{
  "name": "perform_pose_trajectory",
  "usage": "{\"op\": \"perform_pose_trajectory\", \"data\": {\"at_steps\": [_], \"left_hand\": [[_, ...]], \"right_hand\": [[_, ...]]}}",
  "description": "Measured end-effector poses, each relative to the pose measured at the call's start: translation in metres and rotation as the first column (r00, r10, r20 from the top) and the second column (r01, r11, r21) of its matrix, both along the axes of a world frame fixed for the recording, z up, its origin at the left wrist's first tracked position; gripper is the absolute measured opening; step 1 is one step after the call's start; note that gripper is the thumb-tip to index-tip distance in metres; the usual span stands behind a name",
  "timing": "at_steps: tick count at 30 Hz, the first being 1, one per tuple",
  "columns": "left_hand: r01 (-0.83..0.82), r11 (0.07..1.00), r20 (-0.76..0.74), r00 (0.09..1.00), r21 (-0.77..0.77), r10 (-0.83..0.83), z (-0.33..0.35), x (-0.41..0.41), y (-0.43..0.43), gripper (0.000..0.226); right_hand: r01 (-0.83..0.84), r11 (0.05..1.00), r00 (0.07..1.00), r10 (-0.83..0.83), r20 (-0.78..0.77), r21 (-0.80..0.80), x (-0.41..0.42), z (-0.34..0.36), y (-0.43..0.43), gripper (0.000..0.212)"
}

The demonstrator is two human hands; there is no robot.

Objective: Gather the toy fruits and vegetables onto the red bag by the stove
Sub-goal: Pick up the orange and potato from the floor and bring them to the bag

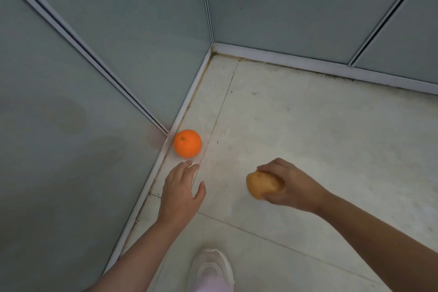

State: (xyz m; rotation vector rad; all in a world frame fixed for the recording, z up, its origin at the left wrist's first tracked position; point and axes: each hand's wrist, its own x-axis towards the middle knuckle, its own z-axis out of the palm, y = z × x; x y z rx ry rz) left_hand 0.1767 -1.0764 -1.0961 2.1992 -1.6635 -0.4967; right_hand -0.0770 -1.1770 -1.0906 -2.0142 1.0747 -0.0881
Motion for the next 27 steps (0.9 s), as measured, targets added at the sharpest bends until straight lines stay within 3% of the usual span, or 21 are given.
{"op": "perform_pose_trajectory", "data": {"at_steps": [8, 11, 27], "left_hand": [[0.049, 0.999, 0.147, 0.988, 0.001, -0.049, -0.021, 0.022, -0.048, 0.042], [0.05, 0.999, 0.198, 0.979, -0.003, -0.048, -0.026, 0.029, -0.069, 0.051], [-0.204, 0.974, 0.039, 0.979, 0.101, 0.201, -0.047, 0.037, -0.104, 0.067]], "right_hand": [[0.155, 0.988, 0.987, -0.155, 0.051, 0.017, 0.024, -0.001, -0.034, 0.06], [0.181, 0.982, 0.982, -0.183, 0.051, 0.043, 0.031, -0.005, -0.036, 0.06], [0.336, 0.932, 0.936, -0.347, 0.064, 0.14, 0.048, -0.025, -0.044, 0.058]]}}
